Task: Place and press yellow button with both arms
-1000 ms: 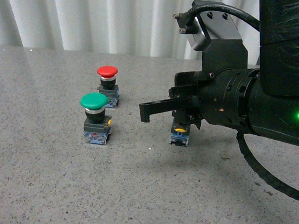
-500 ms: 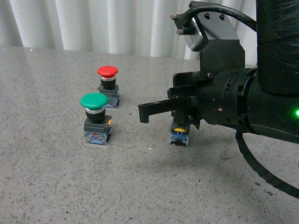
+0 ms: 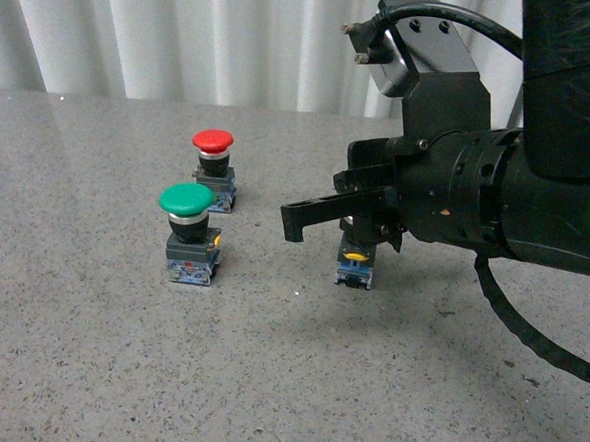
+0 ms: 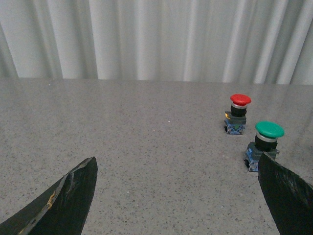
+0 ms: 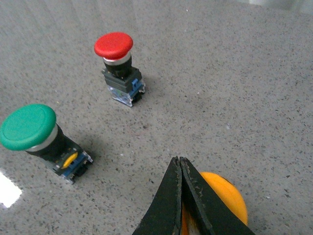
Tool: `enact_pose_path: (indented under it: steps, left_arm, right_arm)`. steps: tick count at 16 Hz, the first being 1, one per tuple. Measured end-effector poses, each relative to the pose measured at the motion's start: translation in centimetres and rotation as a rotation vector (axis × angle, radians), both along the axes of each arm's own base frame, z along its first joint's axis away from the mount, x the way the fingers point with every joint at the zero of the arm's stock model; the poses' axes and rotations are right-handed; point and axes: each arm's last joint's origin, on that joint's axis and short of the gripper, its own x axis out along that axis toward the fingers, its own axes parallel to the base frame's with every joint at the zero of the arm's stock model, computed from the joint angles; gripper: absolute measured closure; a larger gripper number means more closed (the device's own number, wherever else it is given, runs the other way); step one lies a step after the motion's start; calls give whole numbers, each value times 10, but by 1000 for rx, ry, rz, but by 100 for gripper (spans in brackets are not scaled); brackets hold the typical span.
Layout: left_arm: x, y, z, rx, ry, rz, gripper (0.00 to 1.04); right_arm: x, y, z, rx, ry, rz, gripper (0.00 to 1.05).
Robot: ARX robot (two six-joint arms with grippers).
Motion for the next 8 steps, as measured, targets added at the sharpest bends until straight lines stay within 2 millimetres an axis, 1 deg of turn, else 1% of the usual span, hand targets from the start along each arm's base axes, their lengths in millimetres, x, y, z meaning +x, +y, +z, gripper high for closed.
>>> enact_pose_path:
  steps: [1,2,3,4,5,6,7,8]
  left_arm:
    - [0,0,0,0,0,0,7]
    - [0,0,0,0,0,0,7]
    - [0,0,0,0,0,0,7]
    - [0,0,0,0,0,0,7]
    - [0,0,0,0,0,0,7]
    - [0,0,0,0,0,0,7]
    - [0,0,0,0,0,0,7]
    - [0,0,0,0,0,-1,7]
  right_arm:
    - [-3,-3,4,90,-57,0,103]
    - [-14,-8,65,351,-270,-6,103]
    - [-28,-15,86,415,-290,-4,103]
    - [-35,-21,85,412,-272,-22,103]
    - [-47,-30,85,413,-260,-36,103]
    - [-61,-38,89,422,-274,-46,103]
    - [-75,-48,96,412,-293,-92,103]
    - [-96,-65,99,291,-323,-299,103]
